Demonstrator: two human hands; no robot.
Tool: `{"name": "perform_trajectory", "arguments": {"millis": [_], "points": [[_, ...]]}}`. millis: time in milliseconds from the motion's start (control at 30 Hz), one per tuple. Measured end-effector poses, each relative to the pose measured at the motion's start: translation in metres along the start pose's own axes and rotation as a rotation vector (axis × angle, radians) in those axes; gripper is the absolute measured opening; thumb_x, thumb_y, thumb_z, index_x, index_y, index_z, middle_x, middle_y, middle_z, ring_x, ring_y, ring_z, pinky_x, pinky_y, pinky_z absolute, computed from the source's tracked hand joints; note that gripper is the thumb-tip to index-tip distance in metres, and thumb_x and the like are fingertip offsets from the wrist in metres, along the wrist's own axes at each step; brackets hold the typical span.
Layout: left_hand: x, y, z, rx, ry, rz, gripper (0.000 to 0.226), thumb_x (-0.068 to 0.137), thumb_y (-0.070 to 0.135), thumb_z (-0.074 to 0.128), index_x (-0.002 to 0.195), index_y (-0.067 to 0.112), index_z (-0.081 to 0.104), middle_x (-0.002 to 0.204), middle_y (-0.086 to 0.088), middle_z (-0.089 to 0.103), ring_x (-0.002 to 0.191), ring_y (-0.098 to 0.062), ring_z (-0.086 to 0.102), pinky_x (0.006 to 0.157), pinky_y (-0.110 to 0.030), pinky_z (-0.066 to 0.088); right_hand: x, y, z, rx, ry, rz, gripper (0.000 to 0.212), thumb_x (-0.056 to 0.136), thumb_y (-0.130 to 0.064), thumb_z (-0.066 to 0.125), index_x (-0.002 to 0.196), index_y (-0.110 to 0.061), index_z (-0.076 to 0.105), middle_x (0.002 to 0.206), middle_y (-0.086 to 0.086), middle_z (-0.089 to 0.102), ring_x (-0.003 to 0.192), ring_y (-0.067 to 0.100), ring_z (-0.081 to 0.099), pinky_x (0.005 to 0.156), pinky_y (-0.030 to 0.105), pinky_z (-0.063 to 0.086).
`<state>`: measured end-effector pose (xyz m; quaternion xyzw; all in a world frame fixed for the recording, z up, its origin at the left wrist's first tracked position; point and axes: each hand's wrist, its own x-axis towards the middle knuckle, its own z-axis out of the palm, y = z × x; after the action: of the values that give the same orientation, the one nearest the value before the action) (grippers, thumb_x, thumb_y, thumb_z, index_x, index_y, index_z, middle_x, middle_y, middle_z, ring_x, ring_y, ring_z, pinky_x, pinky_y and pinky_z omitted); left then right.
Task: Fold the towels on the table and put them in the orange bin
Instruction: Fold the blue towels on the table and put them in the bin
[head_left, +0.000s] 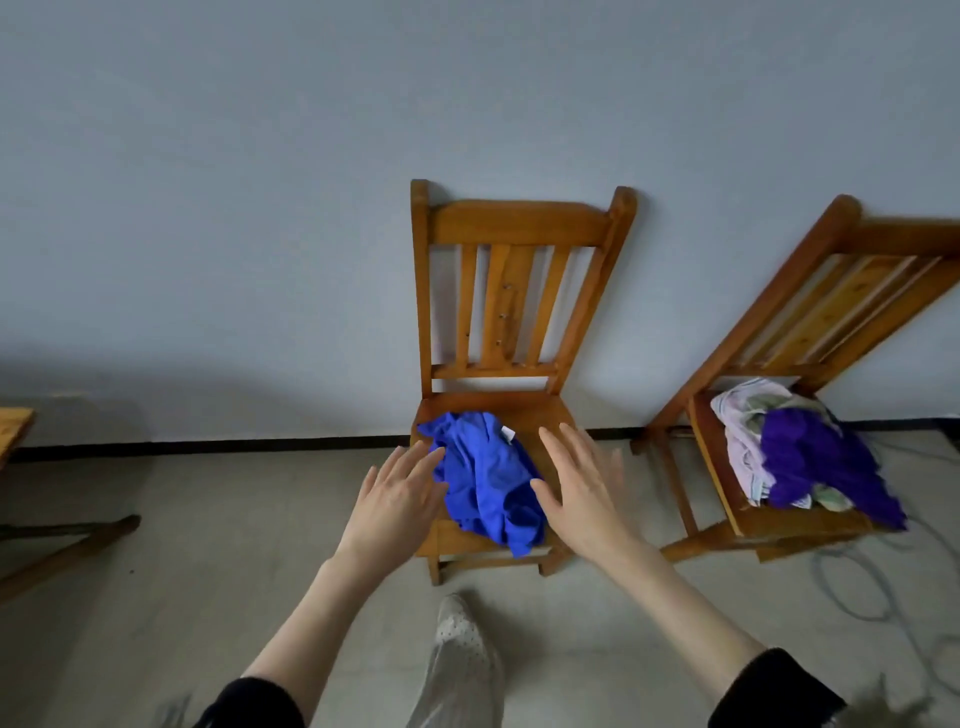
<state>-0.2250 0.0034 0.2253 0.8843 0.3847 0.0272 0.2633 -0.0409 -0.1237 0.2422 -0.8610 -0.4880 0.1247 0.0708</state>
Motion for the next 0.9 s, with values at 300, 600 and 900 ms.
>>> {"name": "perform_trajectory", "arguments": {"millis": [300,600,900], "points": [[0.095,-0.037,0.113,-0.007,-0.289,-0.068,0.046,0.097,0.028,0.040,0.143,0.024,0.034,0.151,0.000,0.029,0.139,-0.014,0.026,0.110,-0.031,0.023,0.093,0.056,0.093,-0.006,-0.325,0.098,0.052,0.098,-0.034,0.037,0.146,-0.020,0.022,0.152,0.000,0.026,0.140,0.018,0.021,0.111,0.044,0.024],[0.130,-0.036,0.223,-0.097,-0.401,-0.175,0.049,0.094,0.024,0.045,0.142,0.021,0.034,0.151,-0.003,0.027,0.138,-0.019,0.028,0.108,-0.031,0.026,0.138,0.102,0.195,-0.012,-0.417,-0.002,0.049,0.093,-0.024,0.050,0.140,-0.018,0.038,0.143,0.006,0.039,0.135,0.022,0.031,0.106,0.042,0.029],[0.151,-0.027,0.258,-0.071,-0.195,-0.291,0.047,0.082,0.038,0.065,0.118,0.012,0.049,0.123,-0.009,0.042,0.109,-0.027,0.042,0.088,-0.036,0.042,0.177,0.114,0.236,0.083,-0.220,-0.156,0.015,0.077,-0.006,0.065,0.091,-0.009,0.071,0.111,0.012,0.063,0.102,0.034,0.058,0.084,0.045,0.041]]}}
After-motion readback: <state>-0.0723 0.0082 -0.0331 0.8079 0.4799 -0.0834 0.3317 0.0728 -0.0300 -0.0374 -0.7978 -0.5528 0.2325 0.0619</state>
